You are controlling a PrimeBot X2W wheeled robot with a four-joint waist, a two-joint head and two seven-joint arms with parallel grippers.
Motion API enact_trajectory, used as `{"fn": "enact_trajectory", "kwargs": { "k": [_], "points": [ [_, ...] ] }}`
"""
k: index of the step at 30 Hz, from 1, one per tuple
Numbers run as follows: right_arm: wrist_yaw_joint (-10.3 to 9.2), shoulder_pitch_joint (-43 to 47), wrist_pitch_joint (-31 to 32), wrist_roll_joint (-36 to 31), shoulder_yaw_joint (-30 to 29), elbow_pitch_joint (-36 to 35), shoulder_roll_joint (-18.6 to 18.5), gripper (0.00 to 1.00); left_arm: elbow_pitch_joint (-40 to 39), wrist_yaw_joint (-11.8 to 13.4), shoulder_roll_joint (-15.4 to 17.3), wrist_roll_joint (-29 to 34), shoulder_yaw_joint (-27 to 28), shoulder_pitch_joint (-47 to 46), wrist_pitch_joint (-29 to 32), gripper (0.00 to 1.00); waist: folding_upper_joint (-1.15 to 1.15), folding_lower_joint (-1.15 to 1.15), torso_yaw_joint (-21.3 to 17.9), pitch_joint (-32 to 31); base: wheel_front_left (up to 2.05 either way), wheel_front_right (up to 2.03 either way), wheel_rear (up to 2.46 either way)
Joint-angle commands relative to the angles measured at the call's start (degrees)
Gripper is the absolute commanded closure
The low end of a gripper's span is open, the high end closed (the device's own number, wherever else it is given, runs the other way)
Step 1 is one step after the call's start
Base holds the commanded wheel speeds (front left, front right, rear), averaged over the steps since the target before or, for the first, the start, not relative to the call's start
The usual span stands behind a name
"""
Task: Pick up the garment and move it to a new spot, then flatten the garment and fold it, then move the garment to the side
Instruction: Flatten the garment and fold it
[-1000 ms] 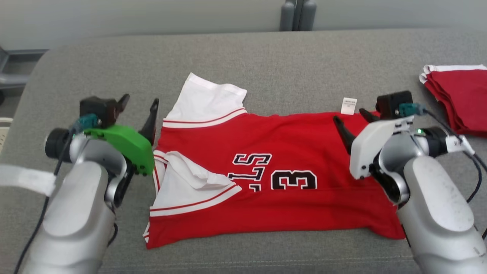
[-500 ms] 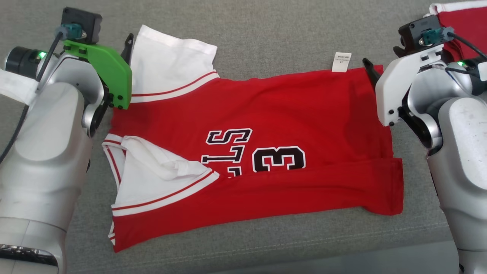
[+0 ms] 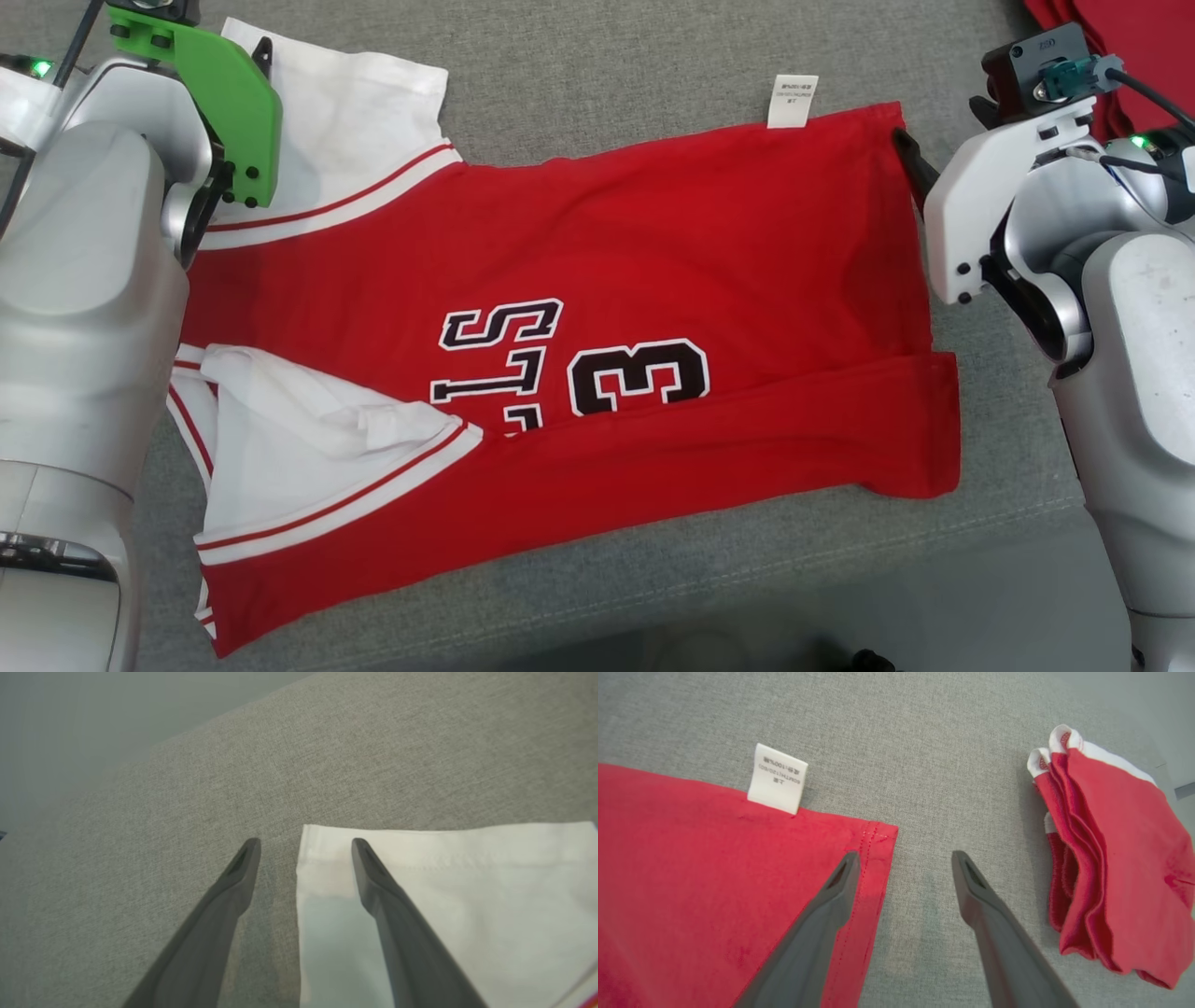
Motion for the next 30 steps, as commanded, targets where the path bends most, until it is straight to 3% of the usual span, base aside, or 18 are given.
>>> {"fn": "enact_trajectory", "kwargs": {
  "k": [1, 6, 8, 9, 11, 17, 19, 20, 30],
  "points": [
    [-0.03, 0.34, -0.21, 0.1, 0.1, -0.16, -0.03, 0.0, 0.57, 0.52, 0.22, 0.04, -0.01, -1.14, 0.24, 0.0, 0.0, -0.01, -0.52, 0.4, 0.0, 0.0, 0.0],
    [-0.03, -0.33, -0.52, 0.04, 0.33, 0.07, -0.53, 0.0, 2.24, 2.31, 0.05, -0.65, 0.55, -2.25, 0.26, 0.0, 0.0, -0.01, -0.75, 0.69, 0.0, 0.0, 0.0],
    [-0.03, -0.62, -0.57, -0.15, 0.28, 0.18, -0.71, 0.0, 3.39, 2.47, -0.23, -1.3, 0.75, -2.32, 0.91, 0.23, 0.0, -0.01, -0.73, 0.91, 0.0, 0.0, 0.0],
    [-0.03, -0.73, -0.56, -0.23, 0.34, 0.2, -0.63, 0.0, 3.9, 2.45, -0.33, -1.37, 0.68, -2.28, 1.23, 0.49, 0.0, -0.01, -0.77, 0.97, 0.0, 0.0, 0.0],
    [-0.03, -0.81, -0.3, -0.16, 0.6, 0.28, -0.66, 0.0, 4.48, 2.35, -0.39, -1.42, 0.48, -2.41, 1.33, 0.58, 0.0, -0.01, -0.88, 1.15, 0.0, 0.0, 0.0],
    [-0.03, -1.67, -0.19, 0.33, 1.08, 0.15, -1.18, 0.0, 6.02, 2.13, -0.47, -1.86, 0.22, -2.96, 1.29, 0.65, 0.0, -0.01, -1.22, 1.87, 0.0, 0.0, 0.0],
    [-0.03, -1.73, -0.09, 0.52, 0.86, -0.04, -1.56, 0.0, 6.36, 1.73, -0.96, -2.08, -0.02, -3.14, 1.26, 0.93, 0.0, -0.01, -1.08, 2.22, 0.0, 0.0, 0.0],
    [-0.03, -1.78, -0.02, 0.61, 0.72, -0.1, -1.78, 0.0, 6.54, 1.67, -1.09, -2.19, -0.06, -3.34, 1.19, 1.0, 0.0, -0.01, -0.99, 2.42, 0.0, 0.0, 0.0],
    [-0.03, -1.89, -0.23, -0.25, -1.51, -0.63, -2.66, 0.0, 8.78, 0.95, -3.78, -3.22, -0.93, -3.0, -0.02, 1.0, 0.0, -0.01, 0.42, 1.92, 0.0, 0.0, 0.0]
  ]
}}
